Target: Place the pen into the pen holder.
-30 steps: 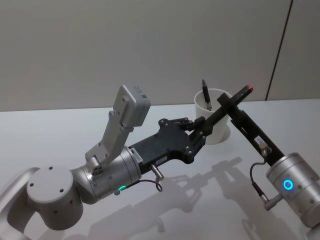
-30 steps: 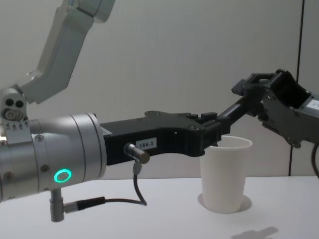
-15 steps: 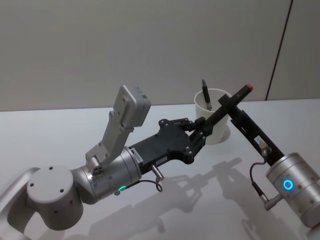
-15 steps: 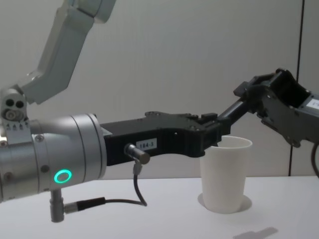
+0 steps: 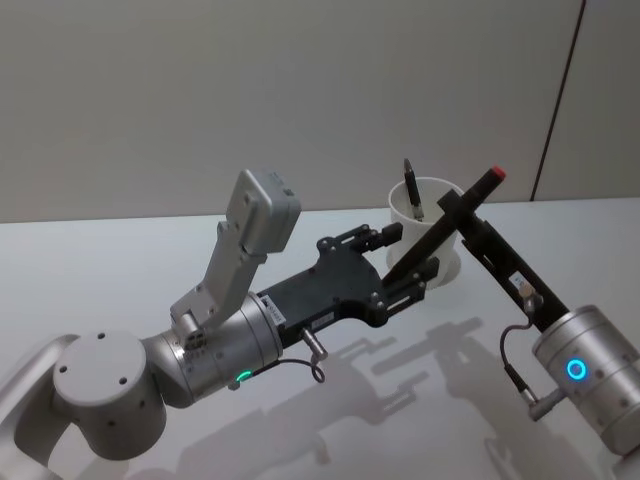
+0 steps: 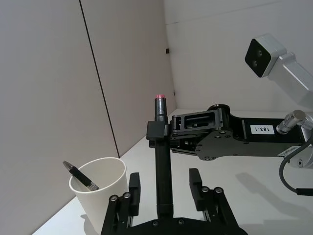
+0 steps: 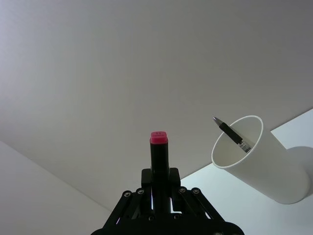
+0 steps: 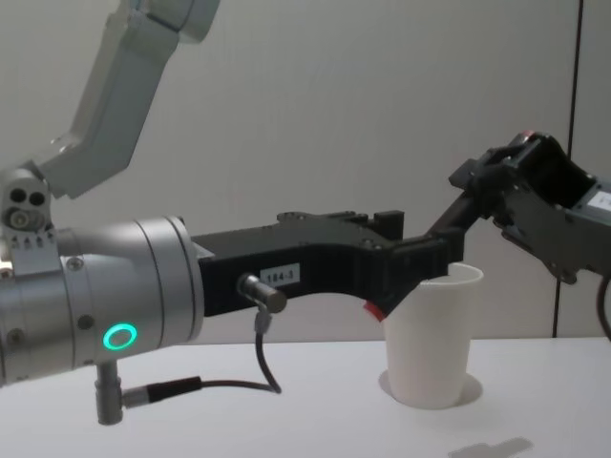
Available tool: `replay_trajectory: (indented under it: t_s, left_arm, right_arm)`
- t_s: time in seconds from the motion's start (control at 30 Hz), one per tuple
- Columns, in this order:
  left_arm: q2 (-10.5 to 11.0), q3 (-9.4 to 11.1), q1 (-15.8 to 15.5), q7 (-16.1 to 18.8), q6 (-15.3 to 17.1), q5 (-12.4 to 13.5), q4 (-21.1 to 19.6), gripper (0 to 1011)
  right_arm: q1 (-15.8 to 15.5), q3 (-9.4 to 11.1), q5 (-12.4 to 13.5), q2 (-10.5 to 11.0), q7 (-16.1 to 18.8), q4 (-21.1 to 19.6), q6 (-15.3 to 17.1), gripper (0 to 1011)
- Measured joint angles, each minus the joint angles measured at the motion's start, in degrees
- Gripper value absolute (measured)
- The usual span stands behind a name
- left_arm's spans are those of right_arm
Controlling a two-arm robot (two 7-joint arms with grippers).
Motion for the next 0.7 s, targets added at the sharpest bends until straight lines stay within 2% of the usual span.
replay_trajectory:
  t_s: [0.07,0.23,0.3,0.37,0.4,0.5,0.7]
  left_arm:
    - [0.00,0.01,0.00,0.00,0.00,0.00,0.00,612]
    - [0.00,0.02,0.00,-0.01,0.00,0.02,0.01,805]
    - [0.00,0.02,0.00,-0.01,0.00,0.02,0.01,832]
    - [0.00,0.02,0.00,-0.01,0.00,0.02,0.01,918]
    - [0.00,0.02,0.00,-0.01,0.00,0.02,0.01,918]
    - [-0.01,0.02,0.00,-0.01,0.00,0.02,0.01,1001]
    - [0.00,0.02,0.00,-0.01,0.00,0.03,0.02,1001]
  right_arm:
    - [0.00,-0.02,0.00,0.00,0.00,0.00,0.00,211]
    - [0.00,-0.02,0.00,0.00,0.01,-0.02,0.00,211]
    - [0.00,-0.02,0.00,0.00,0.01,-0.02,-0.01,211]
    - [0.01,-0.03,0.00,0.00,0.03,-0.02,-0.02,211]
    - [0.01,-0.03,0.00,0.00,0.03,-0.02,-0.02,211]
    - [0.03,0.01,0.02,0.07,0.08,-0.02,-0.28,211]
    - [0.10,0.28,0.18,0.27,0.35,0.13,-1.23,213]
